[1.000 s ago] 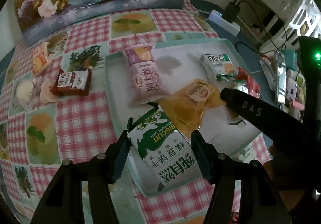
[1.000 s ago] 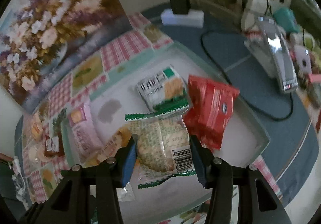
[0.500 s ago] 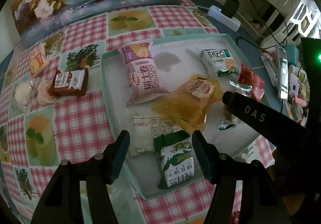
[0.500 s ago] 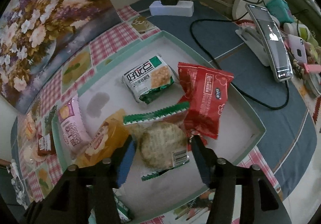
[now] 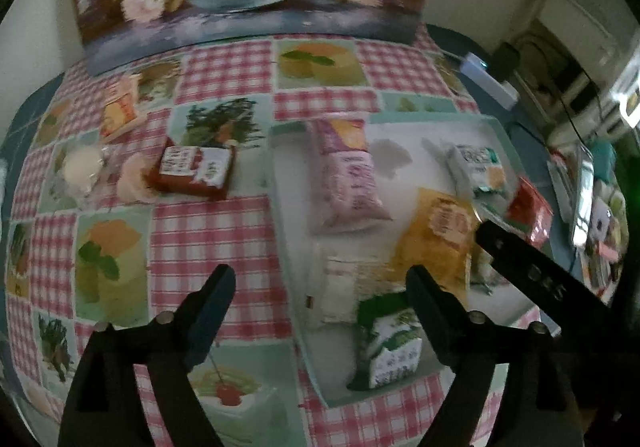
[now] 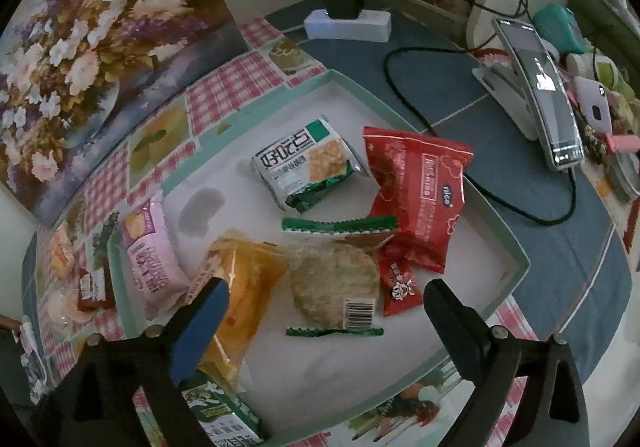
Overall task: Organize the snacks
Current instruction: 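Move both tools back to the remaining snacks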
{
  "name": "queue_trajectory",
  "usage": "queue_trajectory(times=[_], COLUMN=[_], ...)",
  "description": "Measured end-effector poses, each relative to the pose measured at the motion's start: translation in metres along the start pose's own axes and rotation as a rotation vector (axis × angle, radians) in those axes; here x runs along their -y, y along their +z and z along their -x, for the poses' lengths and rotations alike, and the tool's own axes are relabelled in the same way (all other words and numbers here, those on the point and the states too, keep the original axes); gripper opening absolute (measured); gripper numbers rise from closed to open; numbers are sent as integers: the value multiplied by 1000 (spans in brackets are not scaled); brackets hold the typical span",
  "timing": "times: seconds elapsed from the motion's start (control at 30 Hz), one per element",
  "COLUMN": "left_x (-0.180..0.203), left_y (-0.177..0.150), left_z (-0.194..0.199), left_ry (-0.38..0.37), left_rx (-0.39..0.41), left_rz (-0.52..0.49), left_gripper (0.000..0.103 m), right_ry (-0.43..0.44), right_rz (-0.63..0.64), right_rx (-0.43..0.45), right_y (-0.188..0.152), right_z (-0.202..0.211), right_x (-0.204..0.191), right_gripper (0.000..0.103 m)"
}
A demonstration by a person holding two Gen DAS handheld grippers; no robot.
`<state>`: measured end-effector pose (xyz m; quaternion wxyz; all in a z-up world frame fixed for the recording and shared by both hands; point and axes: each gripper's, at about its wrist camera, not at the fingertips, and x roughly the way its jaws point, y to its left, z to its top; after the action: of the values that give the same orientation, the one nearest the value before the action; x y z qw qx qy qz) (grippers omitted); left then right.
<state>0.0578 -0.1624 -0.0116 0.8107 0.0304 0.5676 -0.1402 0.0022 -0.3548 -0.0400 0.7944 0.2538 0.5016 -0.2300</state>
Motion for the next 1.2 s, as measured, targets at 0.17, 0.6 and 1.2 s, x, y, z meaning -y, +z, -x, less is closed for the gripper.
queue_trajectory(times=[0.17,0.6,1.2], left_x=[-21,-77,-151], left_y=[4,13,13], left_z=[0,12,21], left_ry=[47,166,255], left_rx=[24,94,127], left_rz=[82,253,447], left_gripper=[89,100,100], right_ry=[13,29,202], right_rz=[30,125,231], right_rx=[21,106,248], right_y=[-2,-8,-22], right_z=[3,13,34], right_x=[-9,-35,-78], right_gripper=[103,103,103])
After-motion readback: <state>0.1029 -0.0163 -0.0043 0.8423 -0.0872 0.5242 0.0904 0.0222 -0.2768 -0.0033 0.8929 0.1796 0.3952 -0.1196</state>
